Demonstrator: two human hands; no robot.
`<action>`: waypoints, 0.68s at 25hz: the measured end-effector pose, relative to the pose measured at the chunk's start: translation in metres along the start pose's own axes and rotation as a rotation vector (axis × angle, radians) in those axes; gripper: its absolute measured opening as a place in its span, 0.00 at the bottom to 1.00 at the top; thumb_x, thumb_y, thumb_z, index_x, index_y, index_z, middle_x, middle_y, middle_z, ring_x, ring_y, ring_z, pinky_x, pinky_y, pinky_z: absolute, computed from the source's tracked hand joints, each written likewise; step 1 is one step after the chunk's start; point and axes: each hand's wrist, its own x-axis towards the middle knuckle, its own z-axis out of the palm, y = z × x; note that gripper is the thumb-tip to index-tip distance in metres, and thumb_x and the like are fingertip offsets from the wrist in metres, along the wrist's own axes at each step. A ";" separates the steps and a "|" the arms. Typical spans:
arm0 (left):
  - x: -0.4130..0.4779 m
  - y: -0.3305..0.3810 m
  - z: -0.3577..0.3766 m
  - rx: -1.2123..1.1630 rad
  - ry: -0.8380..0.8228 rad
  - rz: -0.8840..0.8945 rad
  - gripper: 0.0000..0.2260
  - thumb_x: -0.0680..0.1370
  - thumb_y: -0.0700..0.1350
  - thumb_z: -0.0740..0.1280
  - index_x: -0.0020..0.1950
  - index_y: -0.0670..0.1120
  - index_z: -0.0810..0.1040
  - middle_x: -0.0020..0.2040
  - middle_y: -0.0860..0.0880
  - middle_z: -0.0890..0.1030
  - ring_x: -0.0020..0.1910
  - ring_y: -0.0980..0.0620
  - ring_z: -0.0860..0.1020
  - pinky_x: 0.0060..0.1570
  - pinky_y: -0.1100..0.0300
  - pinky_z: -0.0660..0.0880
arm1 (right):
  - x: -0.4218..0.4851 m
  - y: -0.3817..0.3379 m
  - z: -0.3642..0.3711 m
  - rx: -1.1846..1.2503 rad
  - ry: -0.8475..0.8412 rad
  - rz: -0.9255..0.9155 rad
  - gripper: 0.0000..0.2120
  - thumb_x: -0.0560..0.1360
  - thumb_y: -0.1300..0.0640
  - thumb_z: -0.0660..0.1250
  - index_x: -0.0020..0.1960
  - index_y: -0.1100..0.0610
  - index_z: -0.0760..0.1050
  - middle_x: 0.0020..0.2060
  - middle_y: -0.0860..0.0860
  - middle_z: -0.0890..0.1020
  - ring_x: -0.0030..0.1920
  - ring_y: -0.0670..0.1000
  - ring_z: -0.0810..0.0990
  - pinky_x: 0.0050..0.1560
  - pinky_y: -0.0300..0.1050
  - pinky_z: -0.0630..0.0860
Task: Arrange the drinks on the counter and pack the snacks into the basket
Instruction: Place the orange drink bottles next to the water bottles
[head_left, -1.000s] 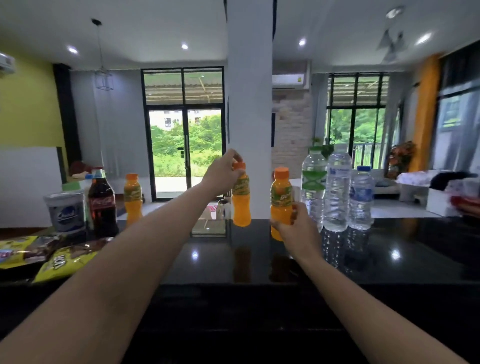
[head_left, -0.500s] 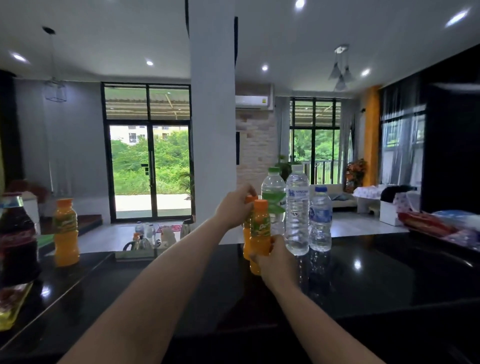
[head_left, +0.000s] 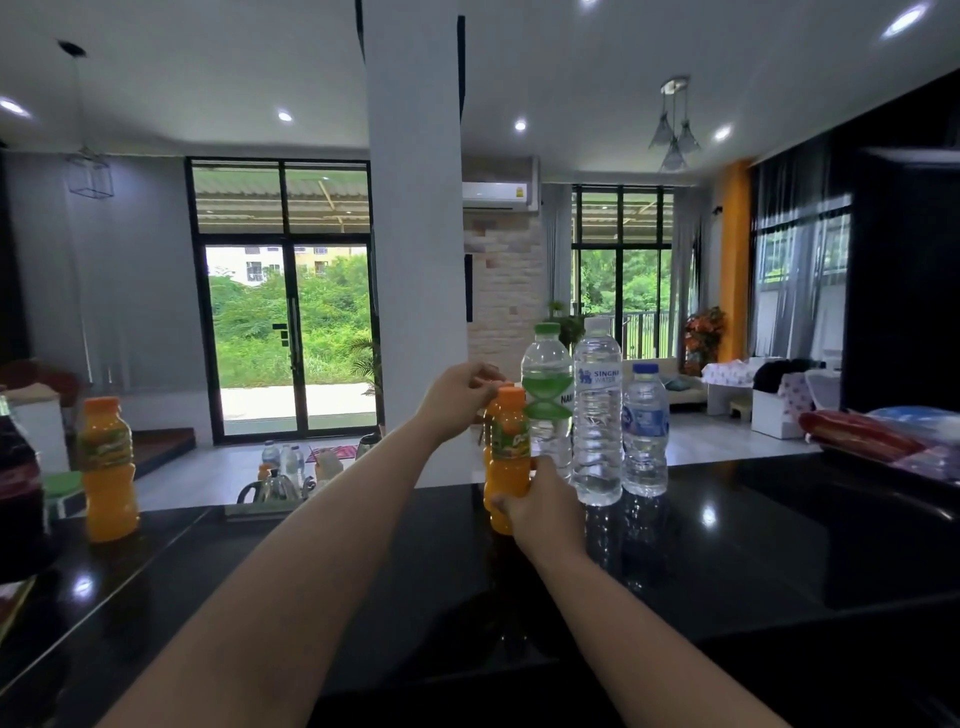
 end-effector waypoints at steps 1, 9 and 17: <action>-0.002 0.000 0.000 0.006 0.005 0.002 0.04 0.79 0.44 0.64 0.52 0.48 0.77 0.50 0.45 0.81 0.47 0.49 0.80 0.40 0.61 0.78 | 0.000 0.000 0.000 0.002 0.012 -0.004 0.18 0.71 0.54 0.74 0.53 0.52 0.67 0.40 0.47 0.76 0.37 0.48 0.74 0.37 0.43 0.68; -0.035 0.006 -0.002 0.143 0.057 0.036 0.16 0.81 0.41 0.59 0.69 0.48 0.71 0.66 0.46 0.75 0.60 0.54 0.73 0.55 0.62 0.67 | -0.021 -0.013 -0.008 -0.006 0.005 0.062 0.23 0.71 0.47 0.74 0.57 0.54 0.68 0.50 0.50 0.80 0.47 0.53 0.80 0.49 0.53 0.78; -0.085 0.000 -0.091 0.749 0.070 -0.039 0.17 0.80 0.51 0.60 0.68 0.47 0.71 0.65 0.44 0.76 0.61 0.44 0.75 0.60 0.50 0.71 | -0.080 -0.062 0.012 -0.110 0.011 -0.083 0.27 0.74 0.45 0.69 0.68 0.56 0.67 0.63 0.52 0.74 0.64 0.54 0.71 0.62 0.54 0.72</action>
